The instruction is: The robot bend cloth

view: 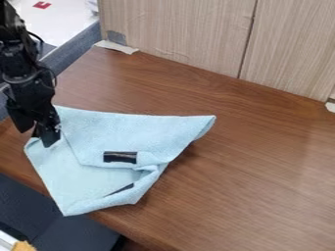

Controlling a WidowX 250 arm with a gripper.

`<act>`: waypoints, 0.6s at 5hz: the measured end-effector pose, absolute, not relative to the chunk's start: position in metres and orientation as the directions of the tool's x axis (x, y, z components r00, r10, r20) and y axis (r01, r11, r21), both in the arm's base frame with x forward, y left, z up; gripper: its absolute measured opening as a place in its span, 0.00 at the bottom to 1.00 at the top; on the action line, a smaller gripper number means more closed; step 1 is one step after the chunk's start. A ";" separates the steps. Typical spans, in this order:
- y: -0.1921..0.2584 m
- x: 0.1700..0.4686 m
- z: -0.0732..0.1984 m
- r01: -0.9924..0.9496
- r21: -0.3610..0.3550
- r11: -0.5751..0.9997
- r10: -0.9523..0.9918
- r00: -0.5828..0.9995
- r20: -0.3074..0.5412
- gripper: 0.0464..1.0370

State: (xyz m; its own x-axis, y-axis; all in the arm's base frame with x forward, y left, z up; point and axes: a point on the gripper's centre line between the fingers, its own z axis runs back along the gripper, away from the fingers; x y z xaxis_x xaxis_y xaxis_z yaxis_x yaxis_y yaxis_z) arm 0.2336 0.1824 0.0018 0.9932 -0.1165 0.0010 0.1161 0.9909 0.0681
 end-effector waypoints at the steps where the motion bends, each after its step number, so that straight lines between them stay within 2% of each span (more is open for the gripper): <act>1: 0.186 0.233 -0.006 0.131 0.089 0.987 -0.129 0.991 -0.020 0.91; 2: 0.190 0.234 -0.008 0.150 0.119 0.981 -0.149 0.989 -0.016 0.63; 3: 0.195 0.231 -0.009 0.136 0.117 0.984 -0.137 0.991 -0.001 0.34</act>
State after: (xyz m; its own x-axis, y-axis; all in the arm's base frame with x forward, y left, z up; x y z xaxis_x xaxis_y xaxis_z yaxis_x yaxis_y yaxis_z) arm 0.2309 0.1945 -0.0088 0.9906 -0.1369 -0.0013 0.1361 0.9838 0.1167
